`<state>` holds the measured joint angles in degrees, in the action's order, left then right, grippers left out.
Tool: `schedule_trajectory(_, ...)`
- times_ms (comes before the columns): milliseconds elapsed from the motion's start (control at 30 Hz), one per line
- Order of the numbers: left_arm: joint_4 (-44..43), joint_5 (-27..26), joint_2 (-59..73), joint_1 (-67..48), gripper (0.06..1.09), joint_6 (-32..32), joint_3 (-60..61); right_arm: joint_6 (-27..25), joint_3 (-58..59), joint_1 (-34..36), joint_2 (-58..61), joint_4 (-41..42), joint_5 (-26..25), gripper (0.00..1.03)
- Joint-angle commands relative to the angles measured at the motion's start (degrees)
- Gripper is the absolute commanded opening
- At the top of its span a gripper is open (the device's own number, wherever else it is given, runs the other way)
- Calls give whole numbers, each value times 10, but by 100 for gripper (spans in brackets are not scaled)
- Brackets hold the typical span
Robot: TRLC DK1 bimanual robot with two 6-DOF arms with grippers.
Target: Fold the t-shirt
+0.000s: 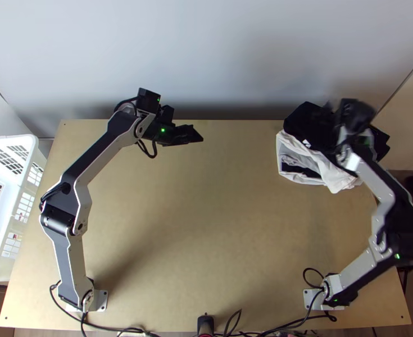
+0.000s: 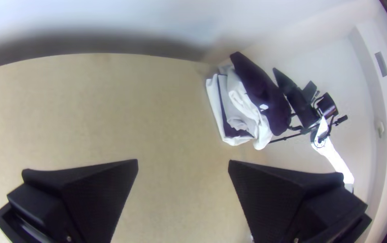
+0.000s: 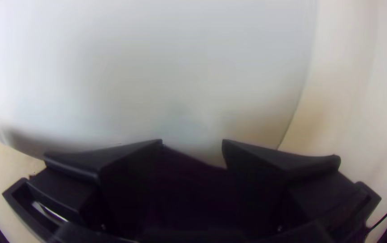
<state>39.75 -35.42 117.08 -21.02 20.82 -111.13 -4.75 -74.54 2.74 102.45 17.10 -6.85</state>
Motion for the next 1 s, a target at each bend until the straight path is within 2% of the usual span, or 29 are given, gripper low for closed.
schedule_trajectory(0,-1,-1,6,2,104,-1,3,29,61,-29,85,78,-19,63)
schedule_trajectory(300,-7,-1,18,-1,104,2,-1,88,127,-29,109,91,-29,66)
schedule_trajectory(467,-7,-1,19,-1,104,3,-8,87,92,-22,52,83,-30,66)
schedule_trajectory(667,-4,-1,16,2,104,5,-7,81,23,-6,-54,19,-33,66)
schedule_trajectory(800,-3,-1,13,2,104,5,-7,47,41,12,-96,21,-34,66)
schedule_trajectory(967,-3,-1,13,2,104,5,-6,49,97,64,-88,29,-33,66)
